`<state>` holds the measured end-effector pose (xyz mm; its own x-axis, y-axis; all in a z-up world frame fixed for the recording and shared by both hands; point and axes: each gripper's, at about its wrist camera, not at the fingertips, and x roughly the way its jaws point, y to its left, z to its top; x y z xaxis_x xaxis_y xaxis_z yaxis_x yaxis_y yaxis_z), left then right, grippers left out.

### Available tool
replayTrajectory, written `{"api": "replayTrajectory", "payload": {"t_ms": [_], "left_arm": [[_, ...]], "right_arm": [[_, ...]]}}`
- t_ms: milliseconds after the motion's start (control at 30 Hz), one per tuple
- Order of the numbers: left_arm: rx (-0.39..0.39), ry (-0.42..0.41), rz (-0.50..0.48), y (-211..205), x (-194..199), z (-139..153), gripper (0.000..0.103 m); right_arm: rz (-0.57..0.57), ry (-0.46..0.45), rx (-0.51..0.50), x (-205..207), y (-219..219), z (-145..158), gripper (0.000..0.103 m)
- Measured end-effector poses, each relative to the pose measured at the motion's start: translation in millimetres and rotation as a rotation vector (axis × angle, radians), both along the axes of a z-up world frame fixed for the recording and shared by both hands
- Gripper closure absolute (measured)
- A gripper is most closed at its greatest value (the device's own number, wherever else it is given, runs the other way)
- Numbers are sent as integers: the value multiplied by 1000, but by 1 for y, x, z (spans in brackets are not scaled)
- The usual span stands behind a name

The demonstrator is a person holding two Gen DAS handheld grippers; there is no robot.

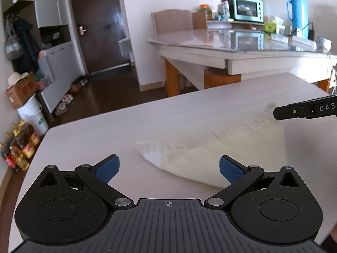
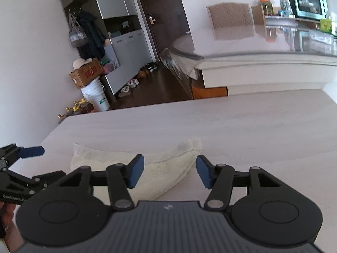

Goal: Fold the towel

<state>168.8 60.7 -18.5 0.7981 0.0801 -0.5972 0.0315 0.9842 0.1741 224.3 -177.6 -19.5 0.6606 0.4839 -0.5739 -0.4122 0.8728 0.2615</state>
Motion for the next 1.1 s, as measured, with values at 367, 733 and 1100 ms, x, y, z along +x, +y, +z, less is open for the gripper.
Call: {"api": "replayTrajectory", "payload": {"t_ms": [367,733,1100], "left_arm": [[11,30,-38,-4,11,-20,0],[76,-29,68,43,-30,15,0],[124,-38,179,86,-63,32,0]], "right_arm": [[-46,-34,-1,3,-4,-2,92],[355,-113,147,-72,45,34,96],[752,-77,95,-142,127,11,96]]}}
